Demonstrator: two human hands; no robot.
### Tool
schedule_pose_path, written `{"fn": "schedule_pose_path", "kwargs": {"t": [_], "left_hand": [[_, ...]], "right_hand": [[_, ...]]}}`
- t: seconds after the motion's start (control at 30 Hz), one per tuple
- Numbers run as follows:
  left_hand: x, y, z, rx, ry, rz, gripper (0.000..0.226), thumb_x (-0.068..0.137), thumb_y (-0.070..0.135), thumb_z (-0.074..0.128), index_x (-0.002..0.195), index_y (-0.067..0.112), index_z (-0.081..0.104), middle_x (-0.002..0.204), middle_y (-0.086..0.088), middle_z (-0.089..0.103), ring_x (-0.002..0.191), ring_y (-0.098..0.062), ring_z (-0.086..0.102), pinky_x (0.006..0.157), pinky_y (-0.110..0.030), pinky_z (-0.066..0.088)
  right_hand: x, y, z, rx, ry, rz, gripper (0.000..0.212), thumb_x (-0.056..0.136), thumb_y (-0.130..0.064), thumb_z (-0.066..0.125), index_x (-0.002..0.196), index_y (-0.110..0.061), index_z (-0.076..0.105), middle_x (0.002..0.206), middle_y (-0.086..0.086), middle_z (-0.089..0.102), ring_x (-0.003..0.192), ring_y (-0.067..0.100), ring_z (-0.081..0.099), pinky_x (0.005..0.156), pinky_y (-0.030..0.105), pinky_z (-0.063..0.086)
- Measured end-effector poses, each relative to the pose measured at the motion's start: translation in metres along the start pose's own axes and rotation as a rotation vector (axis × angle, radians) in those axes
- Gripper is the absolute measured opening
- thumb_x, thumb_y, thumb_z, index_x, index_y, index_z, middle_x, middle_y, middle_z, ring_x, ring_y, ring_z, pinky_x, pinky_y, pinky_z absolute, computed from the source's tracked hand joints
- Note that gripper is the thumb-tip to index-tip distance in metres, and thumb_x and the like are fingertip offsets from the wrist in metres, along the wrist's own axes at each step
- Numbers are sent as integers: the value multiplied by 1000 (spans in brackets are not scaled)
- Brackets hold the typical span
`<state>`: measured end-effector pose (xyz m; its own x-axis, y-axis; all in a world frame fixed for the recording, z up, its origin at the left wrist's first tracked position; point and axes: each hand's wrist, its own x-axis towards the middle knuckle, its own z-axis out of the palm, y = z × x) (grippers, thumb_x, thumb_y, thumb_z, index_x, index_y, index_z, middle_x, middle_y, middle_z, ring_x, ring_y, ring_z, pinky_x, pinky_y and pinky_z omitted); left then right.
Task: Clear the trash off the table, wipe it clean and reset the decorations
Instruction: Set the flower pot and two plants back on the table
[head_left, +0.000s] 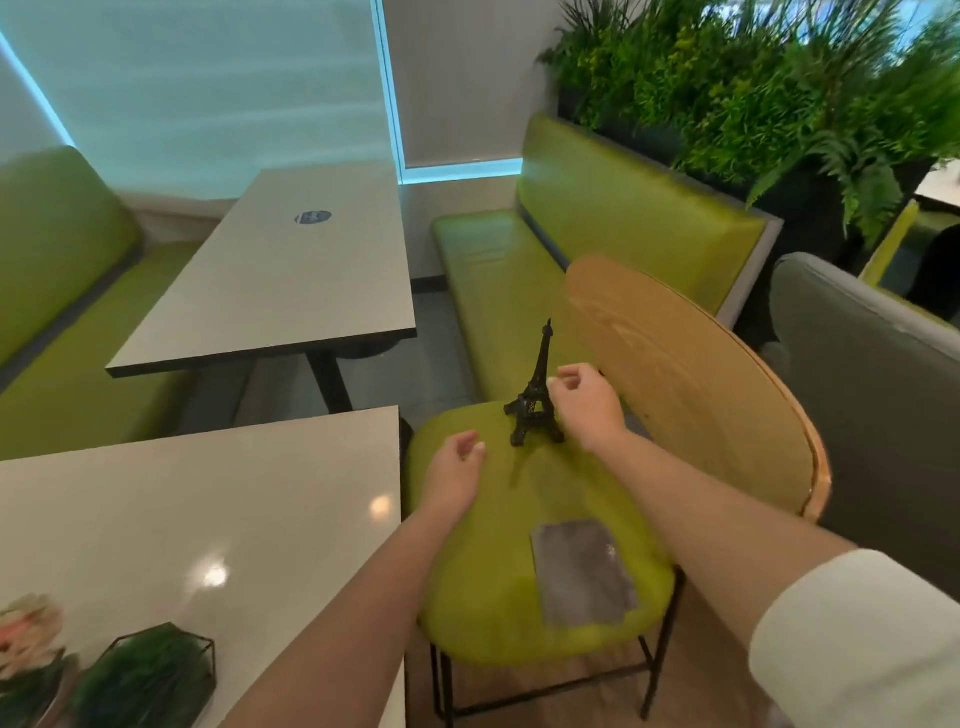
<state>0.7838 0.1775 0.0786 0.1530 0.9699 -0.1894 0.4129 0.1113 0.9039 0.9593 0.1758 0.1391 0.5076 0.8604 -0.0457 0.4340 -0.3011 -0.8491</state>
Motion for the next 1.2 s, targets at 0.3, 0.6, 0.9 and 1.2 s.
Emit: {"fn": "schedule_pose_path", "kwargs": {"t": [0.3,0.6,0.9,1.2], "left_hand": [[51,6,12,-18,80,-75,41,102,29,46,141,19,46,139,0,52,126,-15,49,96,-24,38],[89,22,29,-63,128,-131,39,102,28,47,140,20,48,135,2,54,111,-7,49,90,-23,41],[91,19,38,-59,123,-126,37,101,28,48,137,20,51,135,3,54,108,-4,46,89,-20,39],[51,10,4,98,75,-29,52,96,32,57,145,22,43,144,3,48,130,-14,45,107,-33,41]], "right_hand": [[100,-15,1,-133,-30,-39,38,99,-27,55,134,-14,51,115,1,55,65,-2,43,48,18,32],[156,-2,17,-277,-204,-120,53,96,-22,60,146,-17,41,145,7,46,117,24,55,77,25,45],[147,-4,34,-112,-194,-224,18,95,-19,61,112,-22,66,105,-4,64,80,9,56,55,16,40],[85,-48,45,165,-334,-336,24,92,-24,67,116,-23,69,78,-18,55,65,-1,47,53,2,37]]}}
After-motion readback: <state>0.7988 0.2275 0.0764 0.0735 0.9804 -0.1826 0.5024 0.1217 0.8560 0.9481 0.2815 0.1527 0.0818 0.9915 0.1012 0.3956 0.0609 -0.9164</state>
